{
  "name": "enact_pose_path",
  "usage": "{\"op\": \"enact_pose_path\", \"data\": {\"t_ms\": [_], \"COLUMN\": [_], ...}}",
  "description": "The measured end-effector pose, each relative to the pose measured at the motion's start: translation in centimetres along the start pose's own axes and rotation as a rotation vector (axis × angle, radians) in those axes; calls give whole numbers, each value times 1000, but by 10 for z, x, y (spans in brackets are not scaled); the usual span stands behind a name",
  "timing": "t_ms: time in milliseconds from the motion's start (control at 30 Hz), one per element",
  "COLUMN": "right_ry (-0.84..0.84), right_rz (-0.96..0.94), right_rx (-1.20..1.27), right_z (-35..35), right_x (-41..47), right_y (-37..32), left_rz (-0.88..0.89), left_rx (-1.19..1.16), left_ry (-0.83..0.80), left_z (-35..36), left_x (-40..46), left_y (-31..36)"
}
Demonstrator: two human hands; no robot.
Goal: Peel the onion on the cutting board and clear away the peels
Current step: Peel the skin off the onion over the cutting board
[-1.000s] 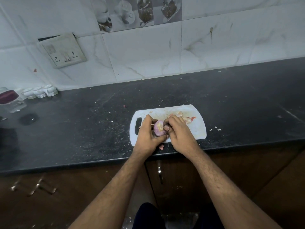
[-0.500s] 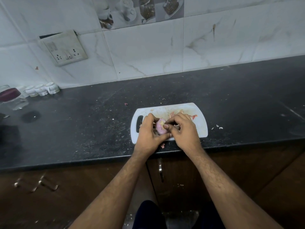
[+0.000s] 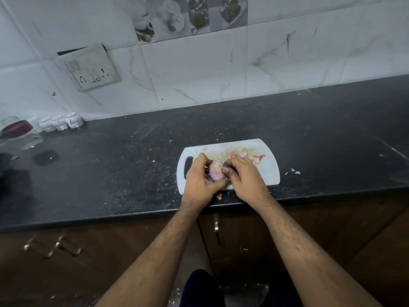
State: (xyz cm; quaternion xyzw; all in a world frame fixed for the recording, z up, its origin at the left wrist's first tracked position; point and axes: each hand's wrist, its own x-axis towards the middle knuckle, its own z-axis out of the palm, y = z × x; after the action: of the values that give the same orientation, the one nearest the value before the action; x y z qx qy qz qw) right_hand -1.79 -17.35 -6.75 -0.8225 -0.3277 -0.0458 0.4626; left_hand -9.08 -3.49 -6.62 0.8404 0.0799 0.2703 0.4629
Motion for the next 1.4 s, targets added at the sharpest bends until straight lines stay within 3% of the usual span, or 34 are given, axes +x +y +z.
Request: {"op": "enact_pose_path", "data": {"t_ms": [167, 300, 533, 700, 933, 1200, 1400], "right_ry": [-31, 206, 212, 204, 187, 112, 38], "right_rz": [101, 275, 60, 10, -8, -31, 102], "right_rx": [159, 550, 89, 95, 185, -131, -104], "right_z": [-6, -13, -2, -4, -5, 3, 3], "right_x": [1, 2, -1, -4, -6, -2, 4], "right_y": [-5, 1, -4, -9, -11, -5, -6], "left_rz": [-22, -75, -94, -96, -35, -59, -94], "left_rx": [-77, -133, -148, -213, -87, -139, -181], "left_ry": [-59, -102, -82, -91, -27, -71, -93], "left_z": [-3, -6, -5, -3, 0, -3, -4], "left_x": [0, 2, 3, 0, -3, -2, 1], "left_y": [3, -3, -6, -2, 1, 4, 3]}}
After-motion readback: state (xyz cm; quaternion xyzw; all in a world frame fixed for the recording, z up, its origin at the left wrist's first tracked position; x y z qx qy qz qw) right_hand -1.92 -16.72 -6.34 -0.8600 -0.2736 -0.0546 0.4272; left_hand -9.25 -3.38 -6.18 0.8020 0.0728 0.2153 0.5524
